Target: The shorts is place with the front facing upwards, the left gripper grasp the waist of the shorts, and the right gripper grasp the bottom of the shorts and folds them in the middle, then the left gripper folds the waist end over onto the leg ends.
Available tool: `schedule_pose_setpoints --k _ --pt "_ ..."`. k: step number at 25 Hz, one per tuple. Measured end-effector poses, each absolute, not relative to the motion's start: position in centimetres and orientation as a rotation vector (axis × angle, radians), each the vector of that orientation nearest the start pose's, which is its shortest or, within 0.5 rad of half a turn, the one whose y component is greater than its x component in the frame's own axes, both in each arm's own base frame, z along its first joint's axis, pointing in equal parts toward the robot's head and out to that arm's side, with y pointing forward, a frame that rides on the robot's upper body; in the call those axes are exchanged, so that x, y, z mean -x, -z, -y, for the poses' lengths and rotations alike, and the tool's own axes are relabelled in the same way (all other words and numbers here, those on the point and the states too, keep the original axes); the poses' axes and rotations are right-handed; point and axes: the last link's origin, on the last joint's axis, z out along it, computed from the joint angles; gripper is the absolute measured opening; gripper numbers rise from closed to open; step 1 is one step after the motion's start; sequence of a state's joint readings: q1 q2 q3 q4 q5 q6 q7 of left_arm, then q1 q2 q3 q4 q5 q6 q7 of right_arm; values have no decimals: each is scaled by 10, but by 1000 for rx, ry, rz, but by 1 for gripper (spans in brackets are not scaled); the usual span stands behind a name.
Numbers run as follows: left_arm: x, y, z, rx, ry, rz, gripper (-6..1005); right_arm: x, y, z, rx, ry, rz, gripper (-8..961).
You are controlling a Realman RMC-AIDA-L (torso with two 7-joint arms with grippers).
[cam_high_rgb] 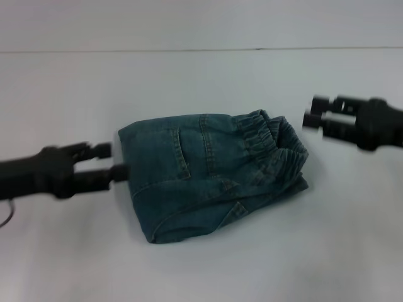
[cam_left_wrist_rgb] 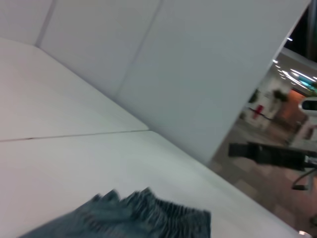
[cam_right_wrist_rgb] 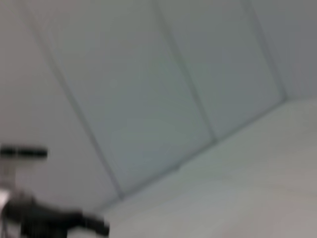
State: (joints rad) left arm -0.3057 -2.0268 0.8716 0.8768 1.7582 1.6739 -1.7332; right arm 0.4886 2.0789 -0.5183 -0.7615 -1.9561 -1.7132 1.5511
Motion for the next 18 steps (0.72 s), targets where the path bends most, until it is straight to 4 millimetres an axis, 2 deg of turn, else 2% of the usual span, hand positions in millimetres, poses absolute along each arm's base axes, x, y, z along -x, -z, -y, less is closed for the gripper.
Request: schedule_pose_setpoints --k 5,7,13,18 --pt "294 -41 -263 2641 734 996 859 -268 -37 -305 2740 -765 -741 604" --pt "298 -32 -256 2657 668 1023 859 -272 -37 -298 2763 -738 -744 677" --pt "300 -25 -256 2647 636 1037 859 -280 -37 -292 2750 -729 -721 902" --pt "299 -25 -260 2637 631 1033 859 -283 -37 -290 2740 -720 -725 912"
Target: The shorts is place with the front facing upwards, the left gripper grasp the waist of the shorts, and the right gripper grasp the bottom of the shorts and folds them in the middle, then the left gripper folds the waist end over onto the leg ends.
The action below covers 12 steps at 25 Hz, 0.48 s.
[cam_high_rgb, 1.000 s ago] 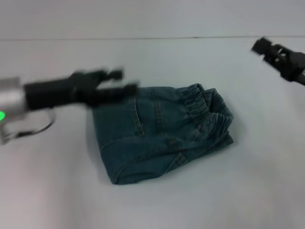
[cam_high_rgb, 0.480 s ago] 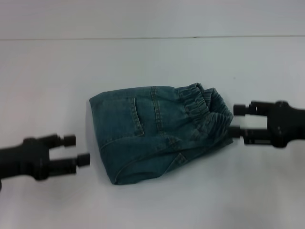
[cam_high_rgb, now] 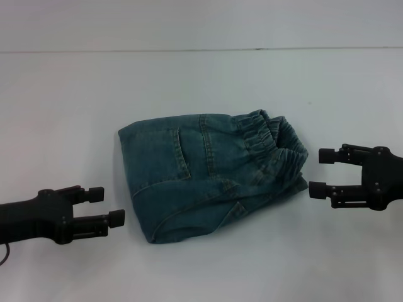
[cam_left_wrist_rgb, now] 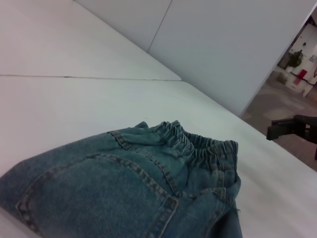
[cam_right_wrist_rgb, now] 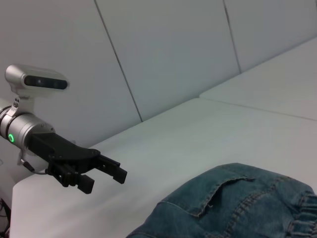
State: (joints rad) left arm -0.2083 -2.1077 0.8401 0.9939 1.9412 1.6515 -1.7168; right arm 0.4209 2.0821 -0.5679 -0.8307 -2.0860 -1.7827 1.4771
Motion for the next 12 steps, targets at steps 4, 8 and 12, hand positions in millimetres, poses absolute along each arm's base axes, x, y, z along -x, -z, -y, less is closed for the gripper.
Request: schedule_pose_setpoints --k 4,8,12 --pt "299 -27 -262 2634 624 1027 859 -285 -36 -289 2736 -714 -735 915" --pt "299 -28 -264 2631 619 1022 859 -289 -33 -287 2725 -707 -758 916" --pt "298 -28 -265 2632 621 1019 859 -293 -32 -285 2715 -697 -777 916"
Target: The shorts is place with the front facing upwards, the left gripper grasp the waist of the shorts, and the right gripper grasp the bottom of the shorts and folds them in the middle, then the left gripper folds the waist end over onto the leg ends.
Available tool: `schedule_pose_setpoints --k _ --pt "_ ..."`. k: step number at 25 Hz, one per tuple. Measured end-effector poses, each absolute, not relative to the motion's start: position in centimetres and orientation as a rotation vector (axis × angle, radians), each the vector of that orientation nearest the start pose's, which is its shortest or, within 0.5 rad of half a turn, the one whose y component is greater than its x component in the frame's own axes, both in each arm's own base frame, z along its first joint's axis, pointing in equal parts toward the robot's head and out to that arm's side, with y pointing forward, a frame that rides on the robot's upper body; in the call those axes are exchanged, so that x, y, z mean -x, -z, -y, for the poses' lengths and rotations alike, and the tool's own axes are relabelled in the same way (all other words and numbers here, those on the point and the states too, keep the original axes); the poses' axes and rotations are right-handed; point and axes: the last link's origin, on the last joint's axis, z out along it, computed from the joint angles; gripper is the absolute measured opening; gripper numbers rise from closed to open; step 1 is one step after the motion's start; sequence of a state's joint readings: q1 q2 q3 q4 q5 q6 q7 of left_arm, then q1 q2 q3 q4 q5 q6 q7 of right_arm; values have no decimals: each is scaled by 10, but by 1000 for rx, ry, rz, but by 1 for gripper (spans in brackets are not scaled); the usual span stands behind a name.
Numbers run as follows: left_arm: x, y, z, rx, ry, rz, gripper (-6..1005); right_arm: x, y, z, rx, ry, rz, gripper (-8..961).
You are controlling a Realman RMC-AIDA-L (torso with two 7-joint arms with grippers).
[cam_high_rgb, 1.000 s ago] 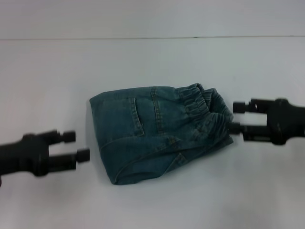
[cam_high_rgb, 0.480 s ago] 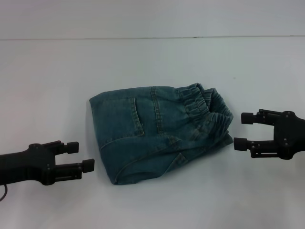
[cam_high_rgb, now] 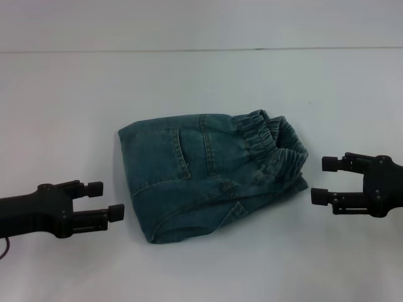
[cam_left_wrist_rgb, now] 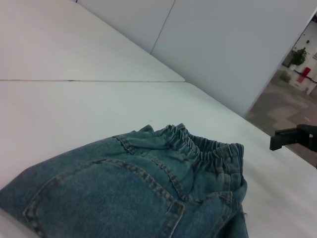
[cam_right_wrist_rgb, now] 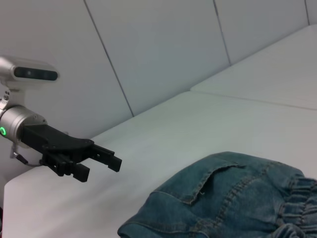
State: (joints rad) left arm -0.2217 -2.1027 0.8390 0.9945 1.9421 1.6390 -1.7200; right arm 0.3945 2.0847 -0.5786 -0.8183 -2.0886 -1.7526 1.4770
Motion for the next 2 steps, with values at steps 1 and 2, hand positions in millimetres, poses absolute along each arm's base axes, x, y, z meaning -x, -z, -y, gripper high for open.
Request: schedule_pose_setpoints --k 1,2 --pt "297 -27 -266 2633 622 1018 859 -293 -32 -284 2713 -695 -779 916" --pt "297 -27 -266 2634 624 1017 859 -294 -32 -283 2712 -693 -779 916"
